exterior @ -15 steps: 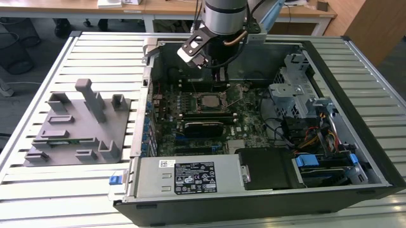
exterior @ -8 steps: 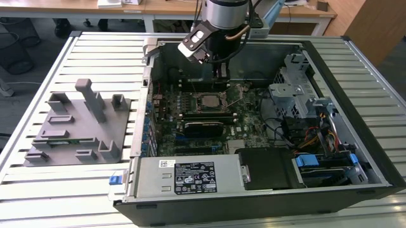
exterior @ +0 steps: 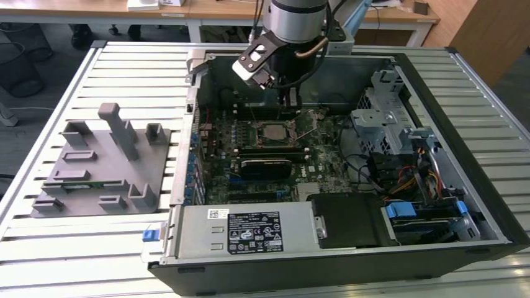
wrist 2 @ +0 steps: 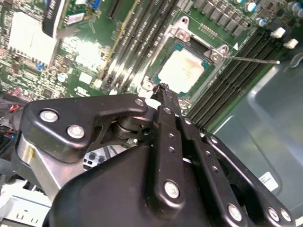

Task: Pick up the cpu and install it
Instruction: 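Close the cpu cover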

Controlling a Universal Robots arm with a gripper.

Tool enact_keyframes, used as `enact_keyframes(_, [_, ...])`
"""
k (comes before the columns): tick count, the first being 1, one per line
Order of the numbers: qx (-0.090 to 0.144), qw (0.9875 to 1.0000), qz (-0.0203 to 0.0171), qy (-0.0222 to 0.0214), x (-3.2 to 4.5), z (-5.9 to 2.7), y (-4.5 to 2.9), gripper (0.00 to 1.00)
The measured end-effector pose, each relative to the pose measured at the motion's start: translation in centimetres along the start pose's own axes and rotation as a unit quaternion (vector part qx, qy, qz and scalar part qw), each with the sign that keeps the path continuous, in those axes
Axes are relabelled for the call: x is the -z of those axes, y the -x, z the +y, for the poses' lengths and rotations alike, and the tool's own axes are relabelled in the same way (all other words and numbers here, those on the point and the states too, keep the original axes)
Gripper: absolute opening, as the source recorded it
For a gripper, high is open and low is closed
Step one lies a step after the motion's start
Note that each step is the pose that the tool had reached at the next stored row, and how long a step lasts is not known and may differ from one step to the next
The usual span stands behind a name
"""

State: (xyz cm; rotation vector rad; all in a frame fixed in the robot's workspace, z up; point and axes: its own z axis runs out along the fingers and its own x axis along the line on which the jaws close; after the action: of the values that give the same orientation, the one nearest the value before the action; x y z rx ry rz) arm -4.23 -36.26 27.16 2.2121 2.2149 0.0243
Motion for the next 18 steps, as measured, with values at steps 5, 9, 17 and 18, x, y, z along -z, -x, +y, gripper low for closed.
enact_keyframes(5, [0.000,1.0000,0.0001,-0.0001,-0.01,0.46,0.23,0.11])
enact_keyframes(9, [0.000,1.0000,0.0001,-0.0001,-0.03,1.43,0.24,0.11])
enact_keyframes(17, [0.001,1.0000,0.0001,-0.0001,-0.15,3.37,0.02,0.11])
enact_keyframes(18, [0.001,1.0000,0.0001,-0.0001,-0.18,3.55,-0.07,0.11])
